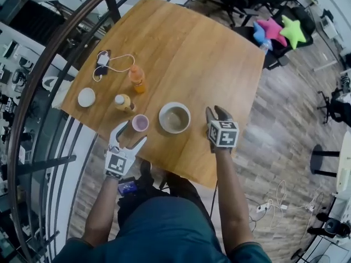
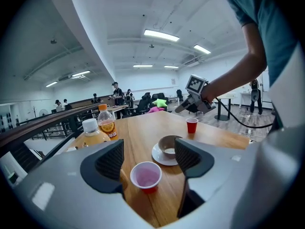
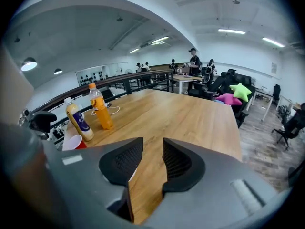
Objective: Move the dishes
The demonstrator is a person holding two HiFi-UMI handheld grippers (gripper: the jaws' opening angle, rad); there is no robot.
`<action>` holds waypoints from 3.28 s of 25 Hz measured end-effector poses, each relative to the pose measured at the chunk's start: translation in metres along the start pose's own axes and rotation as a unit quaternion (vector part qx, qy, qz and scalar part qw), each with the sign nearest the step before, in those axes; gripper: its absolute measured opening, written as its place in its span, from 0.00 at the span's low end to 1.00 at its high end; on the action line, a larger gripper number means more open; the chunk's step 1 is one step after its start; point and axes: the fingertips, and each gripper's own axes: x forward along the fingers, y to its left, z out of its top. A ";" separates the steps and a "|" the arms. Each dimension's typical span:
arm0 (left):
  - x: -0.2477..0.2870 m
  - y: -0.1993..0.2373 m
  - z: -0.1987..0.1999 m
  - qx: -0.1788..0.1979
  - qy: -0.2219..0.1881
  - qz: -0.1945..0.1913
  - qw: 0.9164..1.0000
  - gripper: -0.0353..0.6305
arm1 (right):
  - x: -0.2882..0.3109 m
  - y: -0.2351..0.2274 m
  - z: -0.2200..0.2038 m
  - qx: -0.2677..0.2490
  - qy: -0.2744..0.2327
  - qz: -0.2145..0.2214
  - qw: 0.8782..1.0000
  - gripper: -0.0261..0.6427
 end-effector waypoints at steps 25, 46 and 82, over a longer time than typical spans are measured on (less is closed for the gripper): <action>-0.027 0.034 -0.030 -0.031 0.007 0.030 0.999 0.55 | 0.090 0.077 -0.080 -0.021 0.167 0.094 0.981 0.21; -0.006 0.033 -0.024 -0.028 0.011 0.021 0.999 0.55 | 0.094 0.055 -0.022 0.057 0.134 0.111 0.983 0.07; 0.013 0.038 -0.014 -0.006 0.009 -0.022 1.000 0.55 | -0.003 0.044 -0.132 0.163 0.202 0.126 0.957 0.07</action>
